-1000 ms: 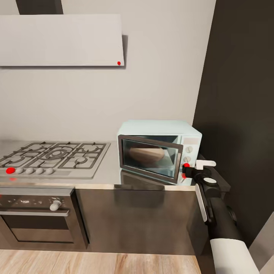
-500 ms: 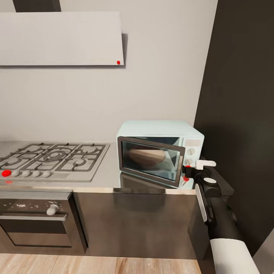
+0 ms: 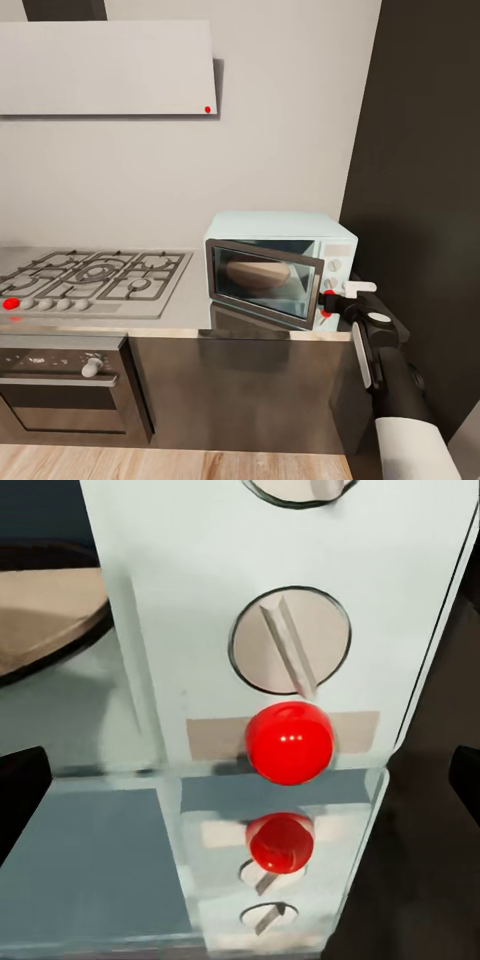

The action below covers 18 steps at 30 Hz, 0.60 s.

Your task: In the kitchen, take the popcorn bag from the countertop, put it into the microwave, and heat it until the popcorn is cooked so the cooked popcorn ends up inside the bag.

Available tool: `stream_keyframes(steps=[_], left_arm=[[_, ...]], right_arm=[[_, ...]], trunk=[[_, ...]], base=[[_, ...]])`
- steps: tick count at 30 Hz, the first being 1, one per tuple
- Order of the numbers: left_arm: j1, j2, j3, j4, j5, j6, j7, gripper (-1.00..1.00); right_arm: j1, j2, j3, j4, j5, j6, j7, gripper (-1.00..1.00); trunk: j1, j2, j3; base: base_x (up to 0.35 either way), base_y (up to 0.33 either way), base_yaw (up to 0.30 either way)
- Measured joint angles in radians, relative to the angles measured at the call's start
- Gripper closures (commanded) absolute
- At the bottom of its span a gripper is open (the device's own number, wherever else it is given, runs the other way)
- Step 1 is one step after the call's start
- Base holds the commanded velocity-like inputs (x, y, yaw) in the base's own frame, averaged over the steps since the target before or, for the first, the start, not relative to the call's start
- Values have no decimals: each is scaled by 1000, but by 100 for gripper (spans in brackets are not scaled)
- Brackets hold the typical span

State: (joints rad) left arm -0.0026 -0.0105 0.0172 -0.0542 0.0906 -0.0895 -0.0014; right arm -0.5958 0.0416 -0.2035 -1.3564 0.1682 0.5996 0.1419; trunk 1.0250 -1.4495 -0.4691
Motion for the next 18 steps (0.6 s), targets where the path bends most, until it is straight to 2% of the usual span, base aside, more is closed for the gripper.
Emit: stream_keyframes(steps=[5,18], left_arm=[[0,0,1,0,0,0,0,-100],[0,-1,2,0,0,0,0,-100]], right_arm=[[0,0,-3,1,0,1,15,-100],[0,5,2,7,-11,-8,26,-100]], trunk=[[0,0,0],[0,0,0]], base=[[-117,46,0],[-260,149,0]])
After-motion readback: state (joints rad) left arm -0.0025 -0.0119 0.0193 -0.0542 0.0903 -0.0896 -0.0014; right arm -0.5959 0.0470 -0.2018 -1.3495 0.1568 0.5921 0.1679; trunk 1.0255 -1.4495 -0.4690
